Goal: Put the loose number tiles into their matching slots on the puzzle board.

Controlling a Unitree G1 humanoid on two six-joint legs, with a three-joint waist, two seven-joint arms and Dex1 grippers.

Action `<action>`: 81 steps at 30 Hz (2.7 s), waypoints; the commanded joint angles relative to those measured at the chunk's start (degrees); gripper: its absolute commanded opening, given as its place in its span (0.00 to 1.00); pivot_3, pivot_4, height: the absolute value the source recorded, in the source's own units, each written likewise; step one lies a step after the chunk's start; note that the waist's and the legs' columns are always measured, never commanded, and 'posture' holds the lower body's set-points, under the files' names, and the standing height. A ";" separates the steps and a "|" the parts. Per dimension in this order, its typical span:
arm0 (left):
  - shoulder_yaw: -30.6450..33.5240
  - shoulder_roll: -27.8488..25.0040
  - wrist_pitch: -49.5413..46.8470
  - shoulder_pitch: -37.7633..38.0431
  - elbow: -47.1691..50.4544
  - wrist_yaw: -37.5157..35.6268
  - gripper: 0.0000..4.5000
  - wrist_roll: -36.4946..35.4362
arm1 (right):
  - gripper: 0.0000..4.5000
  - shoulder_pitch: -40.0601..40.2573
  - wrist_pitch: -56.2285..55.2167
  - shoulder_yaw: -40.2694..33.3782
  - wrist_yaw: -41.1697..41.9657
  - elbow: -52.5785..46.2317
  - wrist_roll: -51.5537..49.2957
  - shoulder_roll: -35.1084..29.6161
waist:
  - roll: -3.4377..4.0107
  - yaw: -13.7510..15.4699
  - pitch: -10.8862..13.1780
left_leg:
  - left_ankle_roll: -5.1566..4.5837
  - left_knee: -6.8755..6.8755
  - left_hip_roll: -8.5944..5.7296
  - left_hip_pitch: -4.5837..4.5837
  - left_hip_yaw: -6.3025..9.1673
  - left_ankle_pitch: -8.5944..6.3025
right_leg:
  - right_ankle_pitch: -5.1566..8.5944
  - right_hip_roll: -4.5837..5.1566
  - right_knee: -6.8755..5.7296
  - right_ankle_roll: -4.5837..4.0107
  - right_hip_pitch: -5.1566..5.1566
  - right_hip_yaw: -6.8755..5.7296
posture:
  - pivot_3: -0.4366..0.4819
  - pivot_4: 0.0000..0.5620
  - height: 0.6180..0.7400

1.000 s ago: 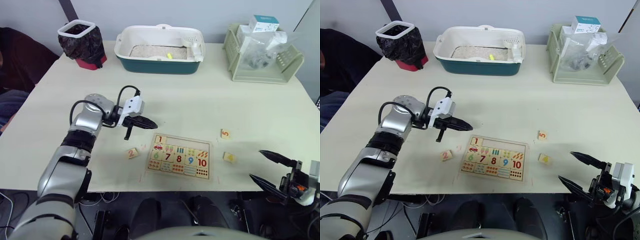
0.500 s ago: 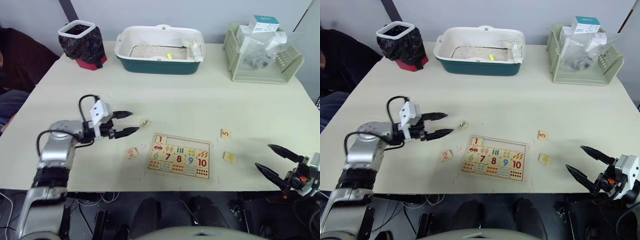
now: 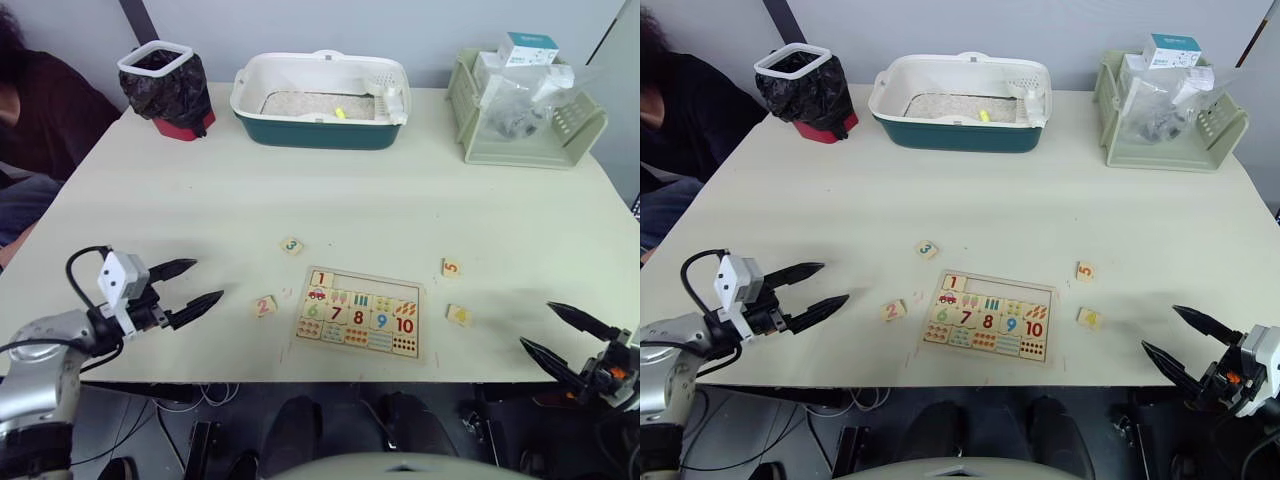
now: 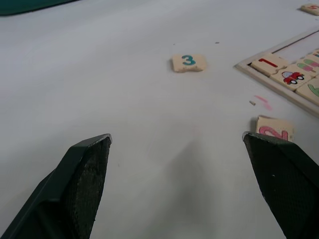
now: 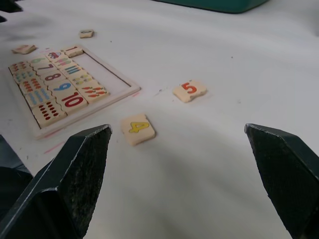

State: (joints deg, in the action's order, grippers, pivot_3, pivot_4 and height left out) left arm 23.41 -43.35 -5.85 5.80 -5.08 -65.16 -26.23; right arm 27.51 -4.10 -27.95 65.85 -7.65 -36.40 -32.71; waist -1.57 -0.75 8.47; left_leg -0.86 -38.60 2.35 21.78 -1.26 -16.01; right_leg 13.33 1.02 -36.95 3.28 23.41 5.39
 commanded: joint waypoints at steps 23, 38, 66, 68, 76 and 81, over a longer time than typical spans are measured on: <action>3.25 -0.45 3.59 5.35 -0.88 -2.61 0.99 -1.58 | 1.00 0.86 -4.84 -1.17 6.40 1.88 -0.70 0.11 | -0.03 -0.02 -0.03 | 0.00 0.00 0.03 -0.04 -0.04 0.00 | 0.12 0.00 0.00 0.18 0.01 0.01 | 0.48 0.27 1.00; 3.15 -0.87 3.54 4.78 -1.62 -4.41 0.99 -1.45 | 1.00 -1.05 -4.37 -0.62 7.13 2.60 -0.41 -0.16 | -0.03 -0.03 -0.03 | 0.00 0.00 0.03 -0.04 -0.04 0.00 | 0.12 0.00 0.01 0.19 0.02 0.01 | 0.48 0.27 1.00; -15.09 -5.41 7.90 -10.48 -3.29 -14.82 0.99 6.62 | 1.00 -4.04 0.56 1.15 16.72 -3.88 -5.78 -5.64 | 0.02 0.04 0.01 | 0.00 0.06 0.00 0.00 -0.04 0.00 | 0.11 -0.02 0.05 0.18 0.03 0.01 | 0.48 0.27 1.00; -16.43 -5.36 7.33 -11.73 -3.28 -15.27 0.99 6.84 | 1.00 -4.36 0.93 1.30 16.49 -4.60 -5.88 -5.63 | 0.02 -0.01 0.01 | 0.00 0.06 0.00 -0.01 -0.05 0.00 | 0.11 -0.02 0.05 0.18 0.02 0.02 | 0.48 0.27 1.00; -20.08 -5.48 7.04 -14.36 -4.06 -14.94 0.99 8.51 | 1.00 -3.87 0.44 2.09 16.33 -6.91 -5.39 -4.77 | 0.01 0.02 0.02 | 0.00 0.06 0.00 0.01 -0.03 0.00 | 0.10 -0.02 0.06 0.16 0.03 0.01 | 0.48 0.27 1.00; -20.87 -5.45 6.91 -15.09 -5.01 -14.64 0.99 9.32 | 1.00 -3.58 0.13 2.33 16.23 -7.13 -5.14 -4.38 | 0.01 0.04 0.02 | 0.00 0.05 0.00 0.00 -0.03 0.00 | 0.11 -0.03 0.06 0.18 0.02 0.02 | 0.48 0.27 1.00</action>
State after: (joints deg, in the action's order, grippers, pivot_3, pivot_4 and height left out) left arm 2.01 -48.19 0.94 -8.81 -10.78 -79.90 -16.88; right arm 23.69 -3.17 -25.12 82.05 -13.23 -40.91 -37.19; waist -1.56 -0.71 8.49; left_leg -0.86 -38.55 2.35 21.79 -1.29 -16.01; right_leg 13.44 0.99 -36.89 3.45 23.43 5.41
